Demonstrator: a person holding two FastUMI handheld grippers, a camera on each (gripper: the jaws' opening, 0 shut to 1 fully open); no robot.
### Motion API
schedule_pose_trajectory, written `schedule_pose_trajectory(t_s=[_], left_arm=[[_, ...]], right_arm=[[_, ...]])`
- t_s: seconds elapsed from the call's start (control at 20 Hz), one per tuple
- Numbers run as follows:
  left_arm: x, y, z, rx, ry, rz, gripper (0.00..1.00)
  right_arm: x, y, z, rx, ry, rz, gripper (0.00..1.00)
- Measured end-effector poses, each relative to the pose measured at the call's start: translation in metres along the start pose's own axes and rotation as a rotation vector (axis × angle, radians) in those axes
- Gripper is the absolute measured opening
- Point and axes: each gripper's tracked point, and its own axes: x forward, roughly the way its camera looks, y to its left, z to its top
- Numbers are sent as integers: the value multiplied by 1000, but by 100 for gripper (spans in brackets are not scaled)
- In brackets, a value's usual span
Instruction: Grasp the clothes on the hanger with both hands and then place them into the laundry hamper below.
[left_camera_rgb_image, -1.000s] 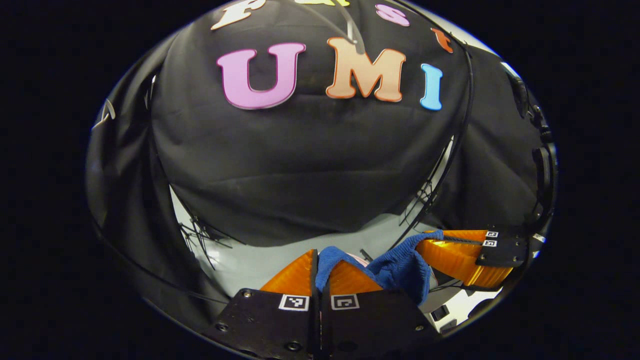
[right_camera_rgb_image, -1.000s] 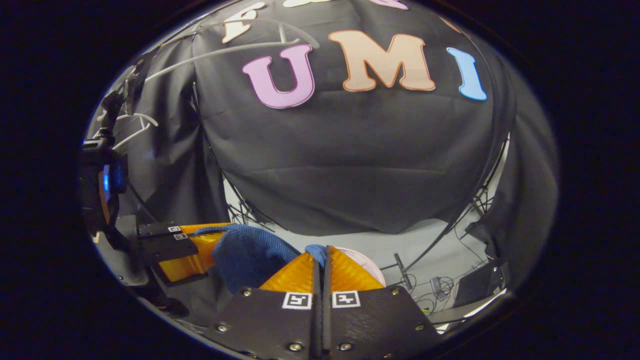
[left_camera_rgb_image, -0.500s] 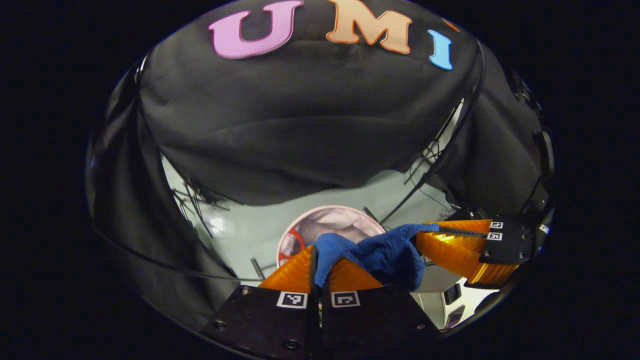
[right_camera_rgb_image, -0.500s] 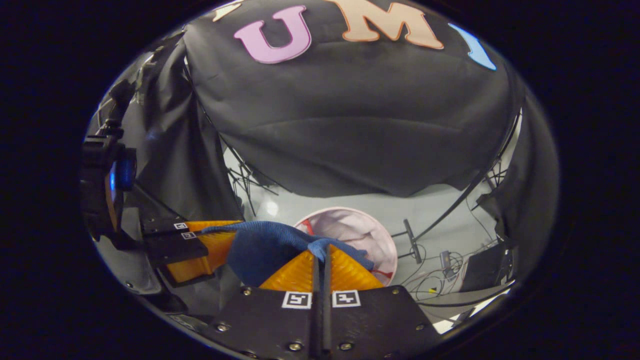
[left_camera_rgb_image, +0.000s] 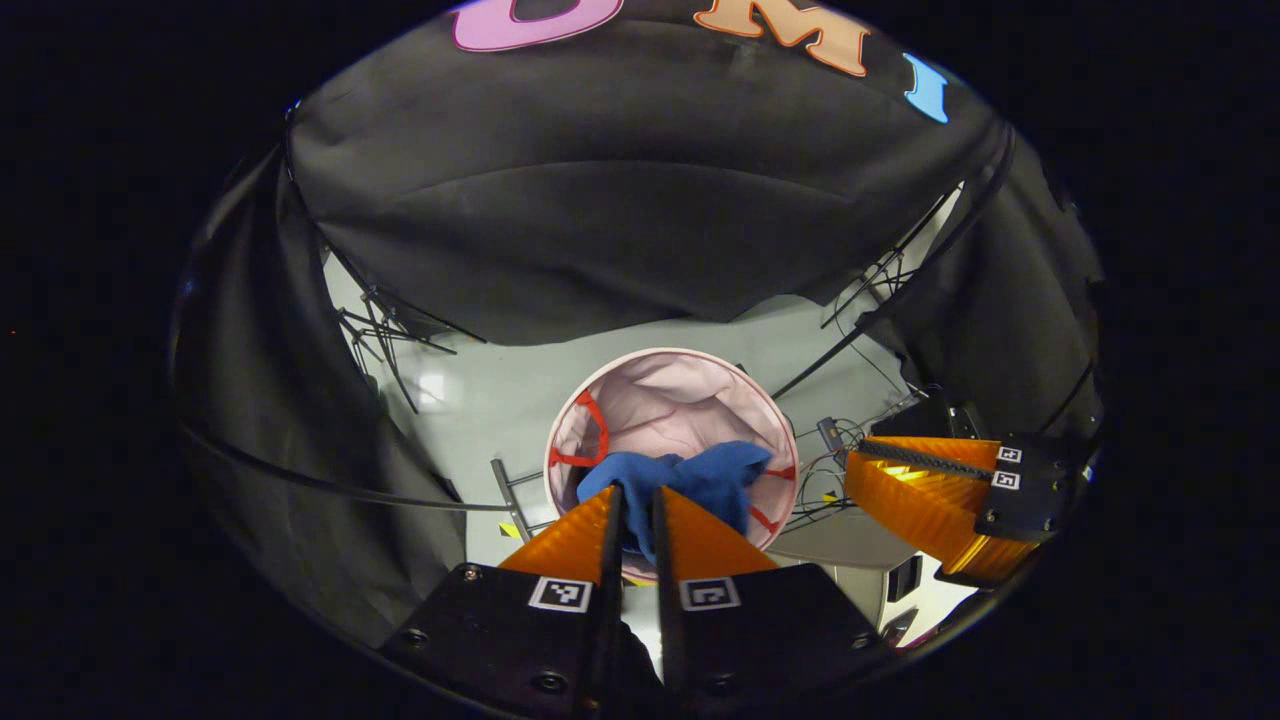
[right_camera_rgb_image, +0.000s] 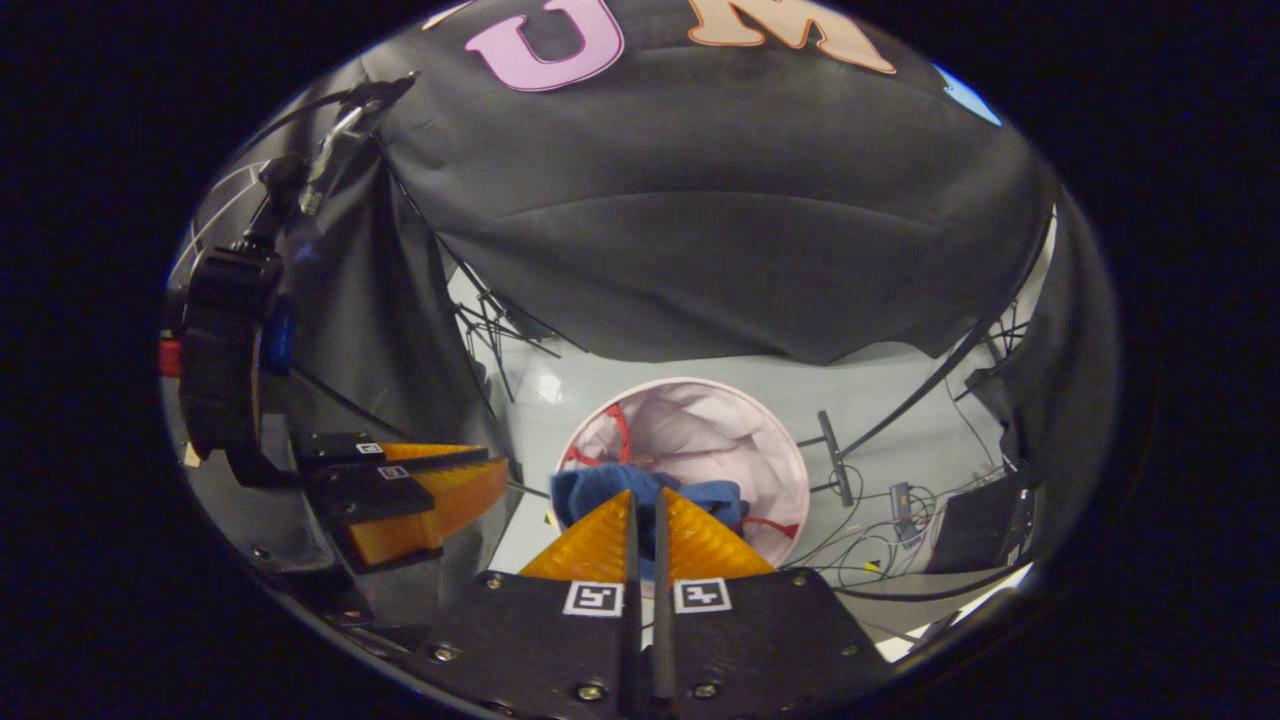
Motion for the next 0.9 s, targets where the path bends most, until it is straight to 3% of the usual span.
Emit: schedule_pose_trajectory(t_s=[0.05, 0.1, 0.15, 0.2, 0.35, 0.6, 0.9], left_arm=[[-2, -1, -3, -6, -1, 1, 31], [-4, 1, -3, -1, -1, 8, 36], [-7, 3, -5, 8, -1, 9, 50], [-11, 4, -5, 18, -5, 5, 54], [-20, 3, -4, 31, -33, -11, 66], [-39, 22, -13, 51, -52, 28, 98], [-67, 31, -14, 3, -81, 22, 98]], right_arm=[[-1, -2, -2, -4, -4, -11, 7], [-1, -1, -3, -11, -5, -11, 8], [-2, 0, -2, -20, -5, -12, 17], [-3, 0, -3, -33, -3, -14, 30], [-10, 8, -9, -27, 3, -6, 99], [-26, 11, -12, -17, -5, -29, 99], [-50, 15, -9, -26, -27, -46, 100]])
